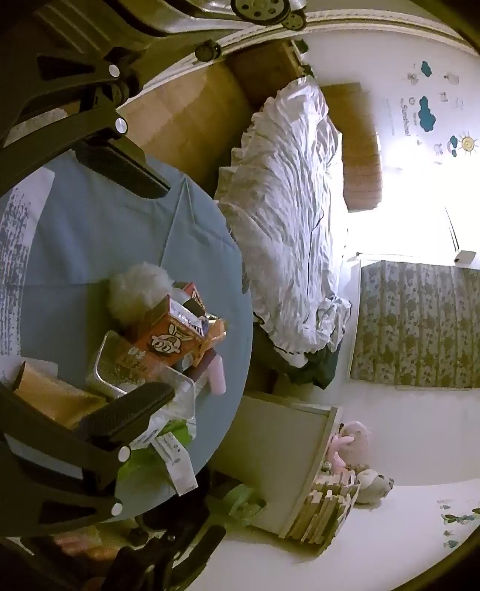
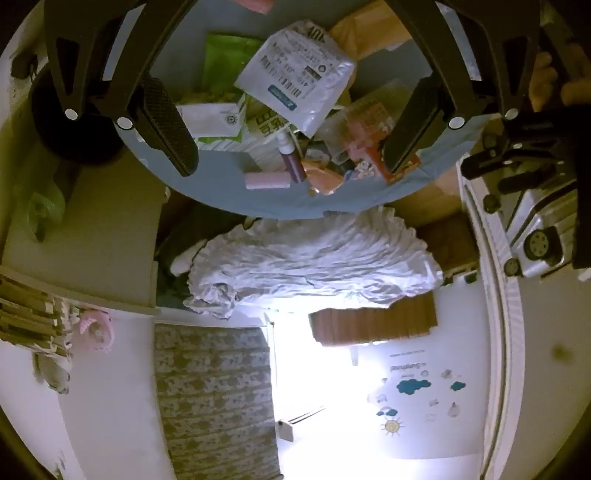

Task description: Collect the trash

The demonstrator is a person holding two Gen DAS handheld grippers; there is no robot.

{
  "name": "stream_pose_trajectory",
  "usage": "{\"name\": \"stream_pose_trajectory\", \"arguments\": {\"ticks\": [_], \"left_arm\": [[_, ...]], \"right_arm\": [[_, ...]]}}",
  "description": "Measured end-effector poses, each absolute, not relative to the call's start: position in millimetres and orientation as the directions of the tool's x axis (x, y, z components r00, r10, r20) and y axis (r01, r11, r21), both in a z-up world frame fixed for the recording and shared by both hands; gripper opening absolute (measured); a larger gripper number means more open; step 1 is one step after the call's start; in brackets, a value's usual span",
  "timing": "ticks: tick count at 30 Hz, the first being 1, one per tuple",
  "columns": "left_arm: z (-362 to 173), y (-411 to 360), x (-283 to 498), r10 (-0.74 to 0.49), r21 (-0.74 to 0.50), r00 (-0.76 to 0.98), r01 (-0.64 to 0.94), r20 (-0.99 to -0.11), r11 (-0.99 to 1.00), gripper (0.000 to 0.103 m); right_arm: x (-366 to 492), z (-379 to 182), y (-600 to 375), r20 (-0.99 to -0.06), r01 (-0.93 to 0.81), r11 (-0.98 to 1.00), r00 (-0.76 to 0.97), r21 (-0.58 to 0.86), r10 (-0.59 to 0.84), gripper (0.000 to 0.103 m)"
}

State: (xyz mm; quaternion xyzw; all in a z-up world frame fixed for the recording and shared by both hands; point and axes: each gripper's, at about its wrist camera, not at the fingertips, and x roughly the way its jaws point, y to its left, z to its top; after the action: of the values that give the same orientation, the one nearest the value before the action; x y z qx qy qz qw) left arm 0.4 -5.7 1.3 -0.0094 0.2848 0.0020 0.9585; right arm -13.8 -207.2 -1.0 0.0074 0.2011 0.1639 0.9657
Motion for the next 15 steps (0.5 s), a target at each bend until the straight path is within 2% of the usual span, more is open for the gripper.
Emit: {"name": "stream_pose_trajectory", "arguments": {"ticks": [1,5,15], "left_arm": [[4,1,-2,-0.037,-0.040,0.836,0.018,-0.548,0.999,0.098],[4,-4,-1,-0.006,-0.001,0.827,0.007,-0.563,1.000,0.098],[1,8,0,0.009,-0.024,0.833,-0.027,-0.553,0.999,0.098]], "right_arm": [[-13,-1,-207,-0.397,-0.313,0.946,0.861,0.081,0.318,0.099],[-14,-2,-207,-0.393,-0.323,0.943,0.860,0.078,0.327,0.099],[-13,-4,-213,-0.399,-0.334,0.937,0.849,0.104,0.347,0.099]]}}
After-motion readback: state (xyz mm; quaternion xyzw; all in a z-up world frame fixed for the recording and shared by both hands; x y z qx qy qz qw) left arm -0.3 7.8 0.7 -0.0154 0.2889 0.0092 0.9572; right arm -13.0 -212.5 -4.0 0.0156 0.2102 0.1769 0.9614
